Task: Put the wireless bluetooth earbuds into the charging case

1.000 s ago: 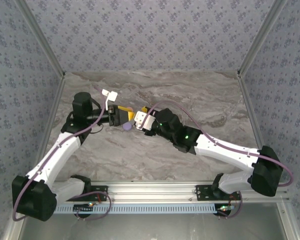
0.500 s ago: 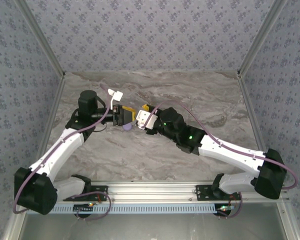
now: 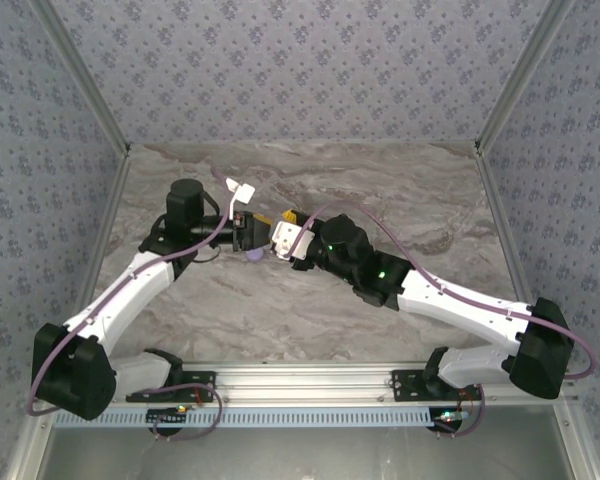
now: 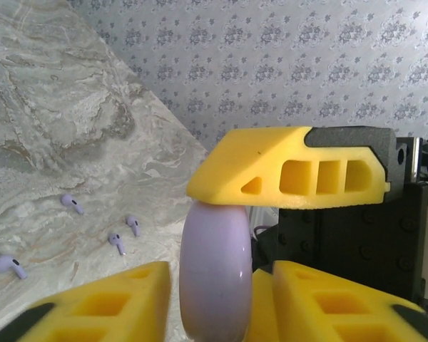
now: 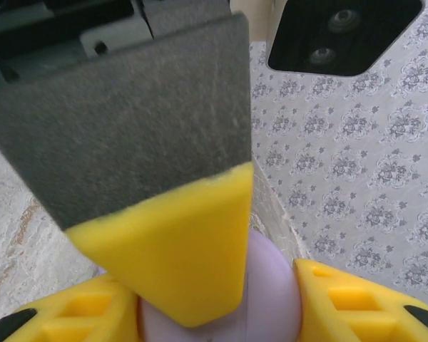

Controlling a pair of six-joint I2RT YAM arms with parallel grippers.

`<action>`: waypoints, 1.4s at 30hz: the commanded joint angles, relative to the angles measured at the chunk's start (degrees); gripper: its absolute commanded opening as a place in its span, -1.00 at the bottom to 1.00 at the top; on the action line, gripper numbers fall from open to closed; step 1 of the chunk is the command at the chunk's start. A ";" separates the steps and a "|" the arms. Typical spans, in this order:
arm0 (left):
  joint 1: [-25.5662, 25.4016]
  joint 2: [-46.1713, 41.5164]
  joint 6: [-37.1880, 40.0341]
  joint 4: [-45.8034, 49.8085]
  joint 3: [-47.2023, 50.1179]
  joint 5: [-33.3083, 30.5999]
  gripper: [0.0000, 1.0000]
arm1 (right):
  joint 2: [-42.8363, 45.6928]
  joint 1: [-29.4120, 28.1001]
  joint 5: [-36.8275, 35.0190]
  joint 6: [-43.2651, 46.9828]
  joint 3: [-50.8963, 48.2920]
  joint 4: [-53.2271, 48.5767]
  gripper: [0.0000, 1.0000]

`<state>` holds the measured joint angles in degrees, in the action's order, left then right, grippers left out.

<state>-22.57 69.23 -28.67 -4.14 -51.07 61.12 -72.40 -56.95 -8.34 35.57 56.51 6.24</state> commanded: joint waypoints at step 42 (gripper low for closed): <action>-15.31 -8.51 29.61 -7.02 1.24 -25.25 -0.93 | 12.02 22.76 35.15 -29.96 1.13 -11.12 0.96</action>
<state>-37.54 60.86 -0.84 -9.26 -48.58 36.47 -59.40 -33.54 26.44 6.17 56.71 -5.02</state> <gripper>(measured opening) 0.206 0.980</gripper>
